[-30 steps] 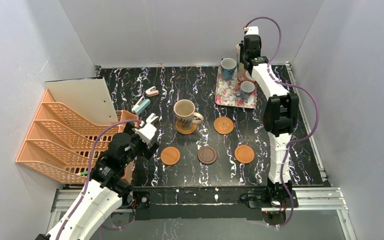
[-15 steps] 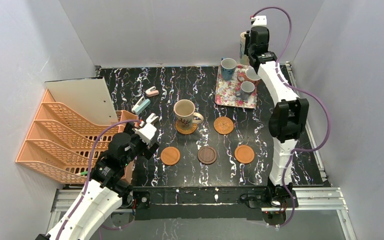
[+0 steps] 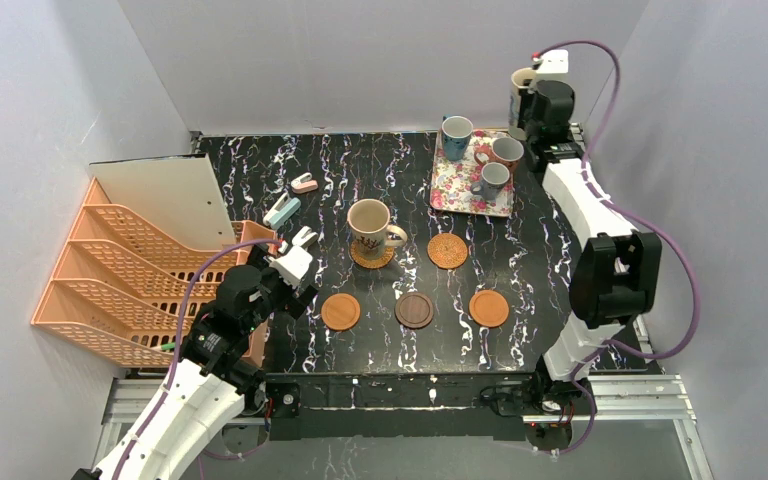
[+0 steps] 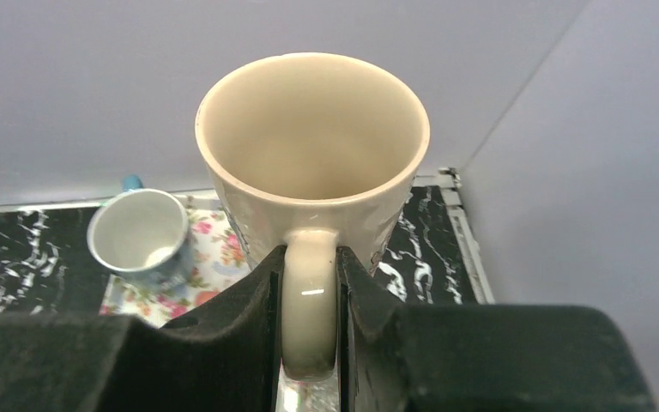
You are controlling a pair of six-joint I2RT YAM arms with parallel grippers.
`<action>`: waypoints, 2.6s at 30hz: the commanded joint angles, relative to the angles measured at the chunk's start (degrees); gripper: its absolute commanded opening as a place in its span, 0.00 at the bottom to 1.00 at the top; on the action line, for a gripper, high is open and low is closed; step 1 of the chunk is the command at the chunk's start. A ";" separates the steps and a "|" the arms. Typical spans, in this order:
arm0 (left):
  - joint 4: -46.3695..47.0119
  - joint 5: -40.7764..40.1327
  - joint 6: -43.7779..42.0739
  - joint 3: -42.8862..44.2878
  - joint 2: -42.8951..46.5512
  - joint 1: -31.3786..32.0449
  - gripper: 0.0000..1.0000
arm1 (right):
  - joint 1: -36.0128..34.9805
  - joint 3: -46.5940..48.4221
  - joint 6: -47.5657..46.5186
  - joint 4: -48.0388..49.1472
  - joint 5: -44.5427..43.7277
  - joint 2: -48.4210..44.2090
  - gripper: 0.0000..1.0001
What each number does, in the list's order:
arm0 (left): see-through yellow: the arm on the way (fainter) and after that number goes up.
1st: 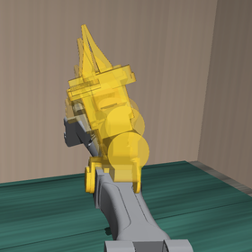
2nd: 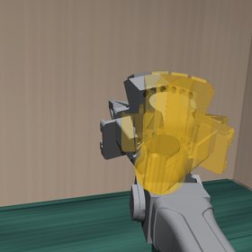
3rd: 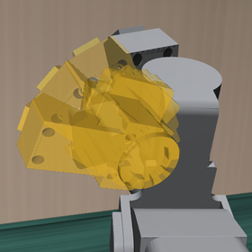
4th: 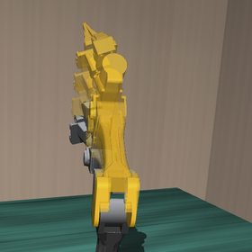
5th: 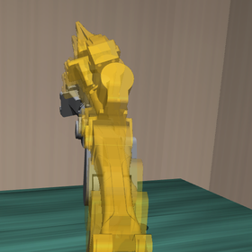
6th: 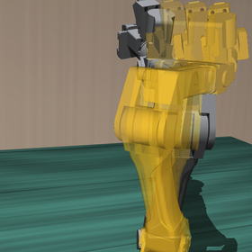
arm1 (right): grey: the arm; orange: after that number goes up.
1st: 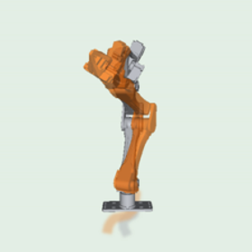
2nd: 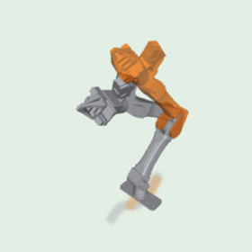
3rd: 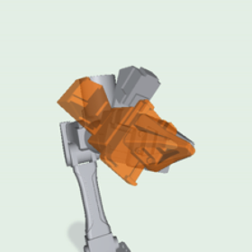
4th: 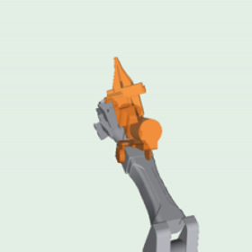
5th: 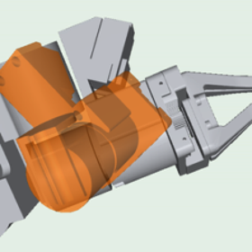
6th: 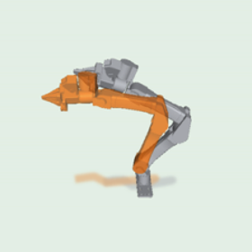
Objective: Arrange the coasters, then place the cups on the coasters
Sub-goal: Place the cup at the center of the board.
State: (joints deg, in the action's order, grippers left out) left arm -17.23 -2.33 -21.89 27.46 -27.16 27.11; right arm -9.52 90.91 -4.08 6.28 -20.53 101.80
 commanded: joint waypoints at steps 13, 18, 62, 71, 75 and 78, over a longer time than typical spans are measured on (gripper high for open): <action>-1.11 1.19 -0.17 -0.34 0.50 -0.31 0.98 | 16.53 -31.16 0.56 28.92 14.04 -25.04 0.01; -1.05 0.92 -0.02 -0.31 0.55 -0.31 0.98 | 17.14 -39.44 0.50 34.29 15.14 -27.28 0.01; -1.22 1.45 -0.17 -0.31 1.49 -0.66 0.98 | 20.41 -56.24 -3.72 4.50 25.90 -37.97 0.51; -1.34 1.71 -0.26 -0.22 1.67 -0.75 0.98 | 22.31 -49.34 -5.04 -5.24 28.24 -34.61 0.62; -1.40 1.80 -0.26 -0.24 1.67 -0.83 0.98 | 22.98 -47.61 -8.08 -8.40 29.17 -33.57 0.68; -1.41 1.89 -0.26 -0.22 1.57 -0.83 0.98 | 23.38 -46.62 -10.79 -10.43 29.96 -32.97 0.73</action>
State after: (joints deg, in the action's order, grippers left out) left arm -18.06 -1.19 -21.89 27.46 -26.04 26.68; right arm 13.06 40.91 -10.63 -1.17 7.55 68.14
